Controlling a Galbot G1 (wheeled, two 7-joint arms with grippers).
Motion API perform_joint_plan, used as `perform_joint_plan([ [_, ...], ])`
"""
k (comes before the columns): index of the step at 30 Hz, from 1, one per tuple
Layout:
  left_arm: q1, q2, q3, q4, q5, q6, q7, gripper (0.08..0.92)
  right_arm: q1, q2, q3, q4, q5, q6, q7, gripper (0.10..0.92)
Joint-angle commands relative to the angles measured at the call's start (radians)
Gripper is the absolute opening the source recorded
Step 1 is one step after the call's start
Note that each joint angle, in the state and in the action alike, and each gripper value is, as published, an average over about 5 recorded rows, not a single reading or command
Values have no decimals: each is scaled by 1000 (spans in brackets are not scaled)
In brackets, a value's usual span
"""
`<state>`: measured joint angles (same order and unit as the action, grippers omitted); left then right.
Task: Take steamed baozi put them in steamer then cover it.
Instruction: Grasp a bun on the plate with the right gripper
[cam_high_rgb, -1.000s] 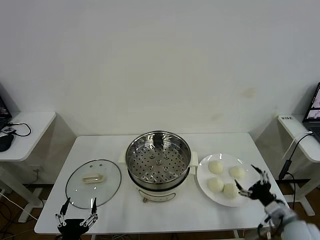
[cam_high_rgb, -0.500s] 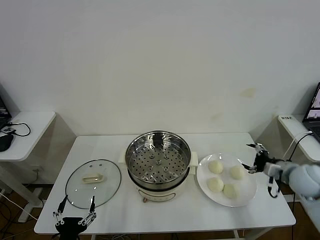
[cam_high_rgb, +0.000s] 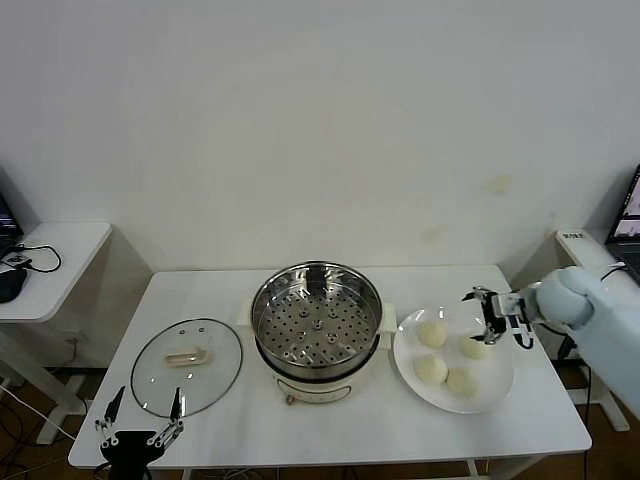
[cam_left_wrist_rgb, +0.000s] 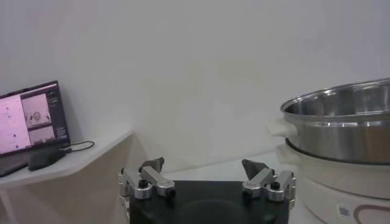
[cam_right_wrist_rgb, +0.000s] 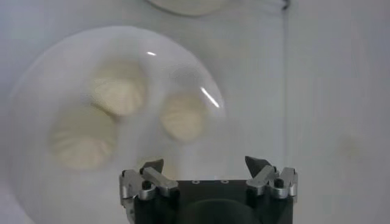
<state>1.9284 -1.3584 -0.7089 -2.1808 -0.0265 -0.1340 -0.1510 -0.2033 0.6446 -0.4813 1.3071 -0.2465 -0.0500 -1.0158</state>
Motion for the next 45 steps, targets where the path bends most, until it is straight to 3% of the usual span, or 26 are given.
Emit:
perform_joint_plan([
  [1,0,0,-14,2,1,-1,0,823,175,133,-227,-149,24,1,-66,823],
  [18,-3,-2,-36,12,-2,-2,-1,823,131,231,-216,-267,-46,-5,-32,796],
  [45,-2,-8,-42,6,-8,-13,-6,823,124,230,-204,-263,-64,-7,-28,553],
])
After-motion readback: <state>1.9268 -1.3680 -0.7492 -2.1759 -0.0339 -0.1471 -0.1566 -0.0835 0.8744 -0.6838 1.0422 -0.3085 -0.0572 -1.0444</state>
